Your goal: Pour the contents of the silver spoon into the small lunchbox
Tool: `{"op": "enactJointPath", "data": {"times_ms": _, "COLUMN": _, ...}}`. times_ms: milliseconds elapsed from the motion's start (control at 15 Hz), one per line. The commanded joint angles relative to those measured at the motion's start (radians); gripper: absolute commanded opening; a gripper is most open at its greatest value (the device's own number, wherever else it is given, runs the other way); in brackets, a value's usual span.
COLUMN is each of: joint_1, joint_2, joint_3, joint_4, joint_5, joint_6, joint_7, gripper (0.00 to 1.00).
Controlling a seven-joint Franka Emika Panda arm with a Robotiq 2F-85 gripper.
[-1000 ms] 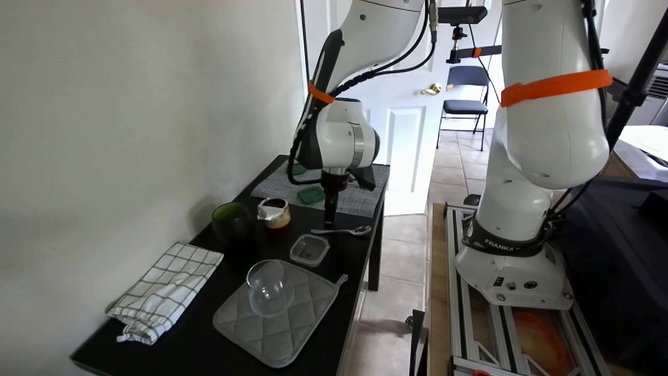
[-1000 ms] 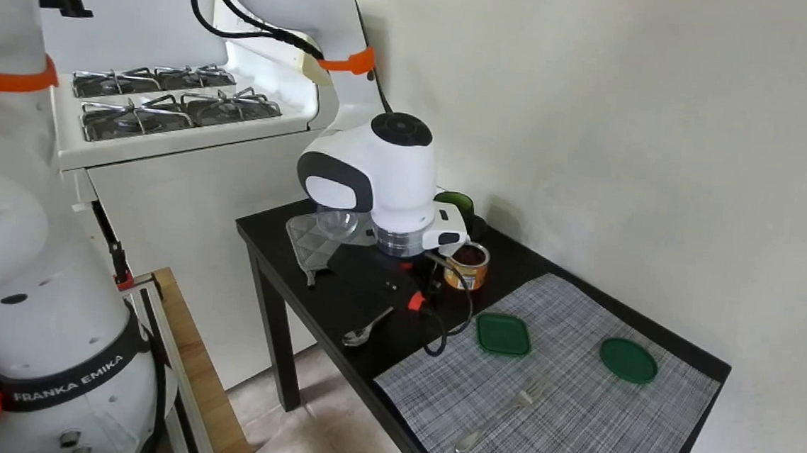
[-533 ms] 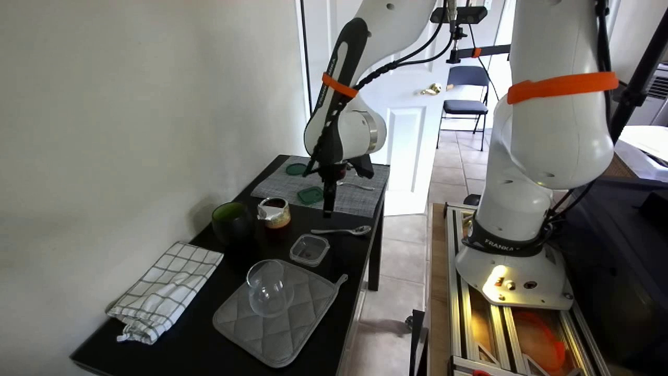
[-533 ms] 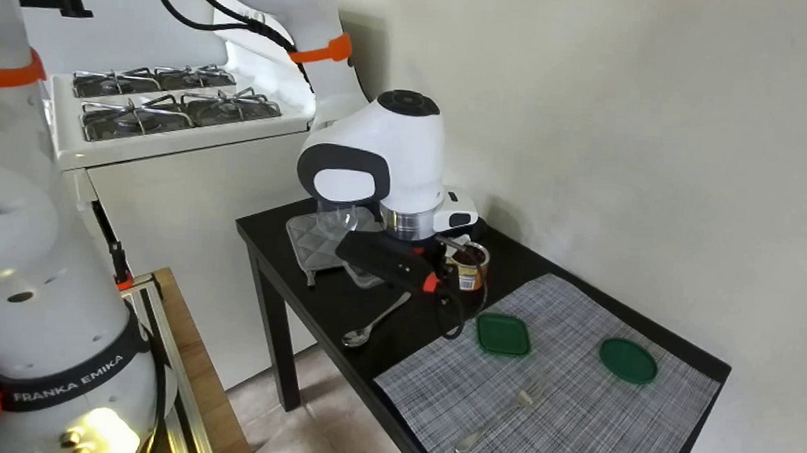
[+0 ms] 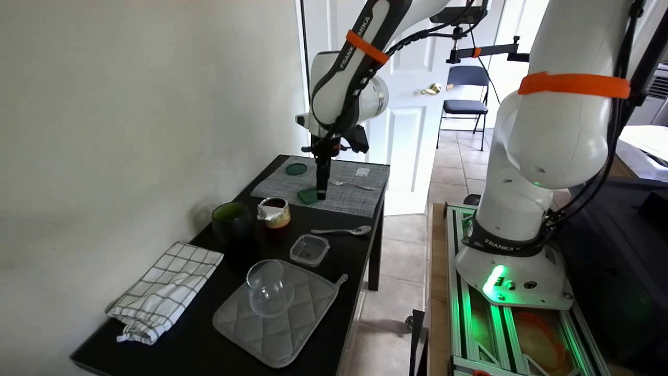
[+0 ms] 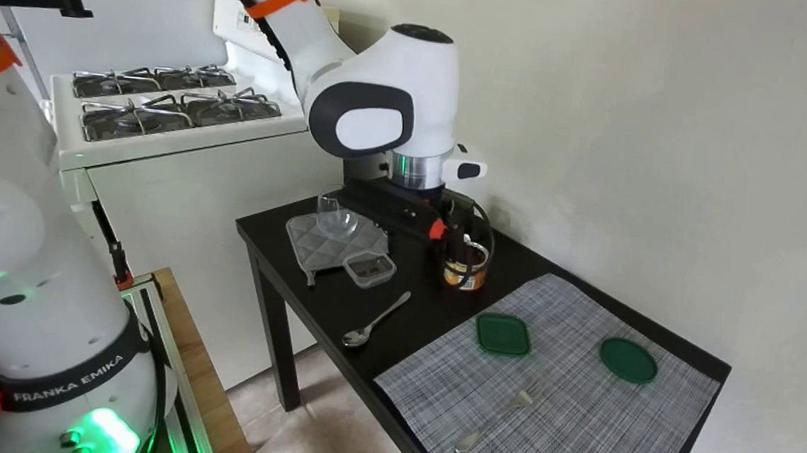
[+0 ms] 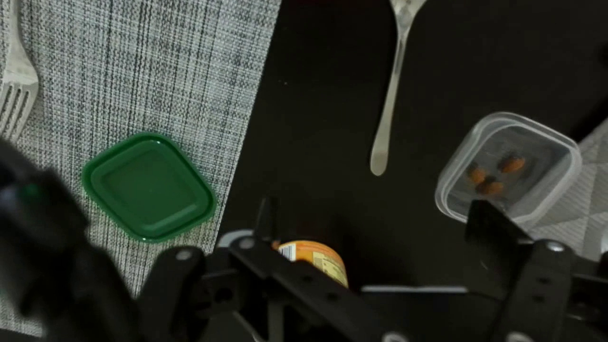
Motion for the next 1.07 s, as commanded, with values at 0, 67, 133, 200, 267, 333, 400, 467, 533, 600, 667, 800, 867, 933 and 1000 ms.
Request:
{"op": "enactJointPath", "data": {"times_ms": 0, "joint_1": -0.016, "joint_2": -0.132, "joint_3": 0.033, "joint_4": -0.004, "joint_5": -0.05, "joint_6": -0.143, "joint_7": 0.101, "gripper": 1.0}}
{"op": "enactJointPath", "data": {"times_ms": 67, "joint_1": -0.014, "joint_2": -0.154, "joint_3": 0.038, "joint_4": -0.001, "joint_5": -0.055, "joint_6": -0.164, "joint_7": 0.116, "gripper": 1.0}}
{"op": "enactJointPath", "data": {"times_ms": 133, "joint_1": -0.013, "joint_2": -0.172, "joint_3": 0.041, "joint_4": 0.003, "joint_5": -0.06, "joint_6": -0.182, "joint_7": 0.131, "gripper": 1.0}}
{"op": "enactJointPath", "data": {"times_ms": 200, "joint_1": -0.01, "joint_2": -0.188, "joint_3": 0.044, "joint_4": 0.003, "joint_5": -0.064, "joint_6": -0.196, "joint_7": 0.142, "gripper": 1.0}}
{"op": "enactJointPath", "data": {"times_ms": 267, "joint_1": -0.01, "joint_2": -0.203, "joint_3": 0.048, "joint_4": 0.002, "joint_5": -0.074, "joint_6": -0.206, "joint_7": 0.16, "gripper": 1.0}}
{"op": "enactJointPath", "data": {"times_ms": 333, "joint_1": -0.01, "joint_2": -0.215, "joint_3": 0.05, "joint_4": 0.002, "joint_5": -0.08, "joint_6": -0.215, "joint_7": 0.171, "gripper": 1.0}}
{"op": "enactJointPath", "data": {"times_ms": 400, "joint_1": -0.012, "joint_2": -0.224, "joint_3": 0.054, "joint_4": 0.001, "joint_5": -0.094, "joint_6": -0.216, "joint_7": 0.186, "gripper": 1.0}}
{"op": "enactJointPath", "data": {"times_ms": 467, "joint_1": -0.013, "joint_2": -0.23, "joint_3": 0.057, "joint_4": 0.0, "joint_5": -0.103, "joint_6": -0.215, "joint_7": 0.197, "gripper": 1.0}}
{"op": "enactJointPath", "data": {"times_ms": 533, "joint_1": -0.012, "joint_2": -0.233, "joint_3": 0.059, "joint_4": -0.001, "joint_5": -0.111, "joint_6": -0.208, "joint_7": 0.204, "gripper": 1.0}}
{"op": "enactJointPath", "data": {"times_ms": 600, "joint_1": 0.007, "joint_2": -0.203, "joint_3": 0.037, "joint_4": 0.014, "joint_5": -0.078, "joint_6": -0.189, "joint_7": 0.162, "gripper": 1.0}}
{"op": "enactJointPath", "data": {"times_ms": 667, "joint_1": 0.006, "joint_2": -0.207, "joint_3": 0.038, "joint_4": 0.014, "joint_5": -0.085, "joint_6": -0.189, "joint_7": 0.169, "gripper": 1.0}}
{"op": "enactJointPath", "data": {"times_ms": 800, "joint_1": 0.006, "joint_2": -0.21, "joint_3": 0.039, "joint_4": 0.013, "joint_5": -0.088, "joint_6": -0.189, "joint_7": 0.174, "gripper": 1.0}}
{"op": "enactJointPath", "data": {"times_ms": 867, "joint_1": 0.006, "joint_2": -0.21, "joint_3": 0.04, "joint_4": 0.013, "joint_5": -0.088, "joint_6": -0.189, "joint_7": 0.174, "gripper": 1.0}}
{"op": "enactJointPath", "data": {"times_ms": 933, "joint_1": 0.006, "joint_2": -0.21, "joint_3": 0.04, "joint_4": 0.013, "joint_5": -0.089, "joint_6": -0.189, "joint_7": 0.175, "gripper": 1.0}}
{"op": "enactJointPath", "data": {"times_ms": 1000, "joint_1": 0.006, "joint_2": -0.21, "joint_3": 0.04, "joint_4": 0.013, "joint_5": -0.089, "joint_6": -0.189, "joint_7": 0.175, "gripper": 1.0}}
